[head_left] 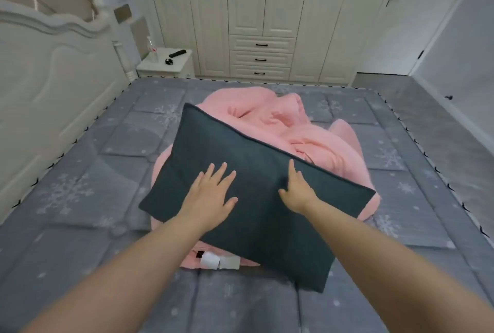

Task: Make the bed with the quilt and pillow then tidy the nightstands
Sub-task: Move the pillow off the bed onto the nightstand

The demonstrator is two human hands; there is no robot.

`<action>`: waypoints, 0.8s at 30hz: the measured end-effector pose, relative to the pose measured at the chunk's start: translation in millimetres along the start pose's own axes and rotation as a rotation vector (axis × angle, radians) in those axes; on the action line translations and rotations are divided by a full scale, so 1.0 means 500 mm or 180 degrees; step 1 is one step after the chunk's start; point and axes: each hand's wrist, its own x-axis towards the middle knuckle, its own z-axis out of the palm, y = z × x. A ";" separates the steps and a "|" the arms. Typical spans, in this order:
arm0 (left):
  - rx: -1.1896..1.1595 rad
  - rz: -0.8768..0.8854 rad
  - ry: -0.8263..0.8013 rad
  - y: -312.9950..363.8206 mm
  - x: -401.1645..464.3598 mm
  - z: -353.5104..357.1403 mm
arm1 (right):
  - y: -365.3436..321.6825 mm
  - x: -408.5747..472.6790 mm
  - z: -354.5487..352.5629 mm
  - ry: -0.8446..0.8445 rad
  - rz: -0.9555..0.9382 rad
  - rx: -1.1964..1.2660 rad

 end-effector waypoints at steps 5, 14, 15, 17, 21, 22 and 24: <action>0.0199 0.0074 -0.0295 -0.004 0.061 0.058 | -0.013 0.098 0.009 0.0155 -0.0302 -0.0244; 0.0007 0.0088 -0.0379 -0.061 0.116 0.162 | -0.002 0.225 0.030 0.0610 0.0089 0.0078; 0.0030 0.0109 -0.0343 -0.068 0.113 0.170 | 0.002 0.225 0.035 0.0715 0.0033 -0.0102; 0.0085 0.0107 -0.0310 -0.072 0.106 0.173 | 0.005 0.215 0.044 0.0954 -0.0161 -0.0309; -0.0021 0.0114 0.0120 -0.071 0.094 0.135 | -0.006 0.163 0.055 0.1303 -0.0579 0.0453; 0.0052 0.0164 0.0341 -0.073 0.091 0.116 | -0.013 0.142 0.054 0.1308 -0.0707 0.0583; 0.0272 0.0227 0.0879 -0.083 0.088 0.075 | -0.030 0.094 0.050 0.1243 -0.0980 0.0634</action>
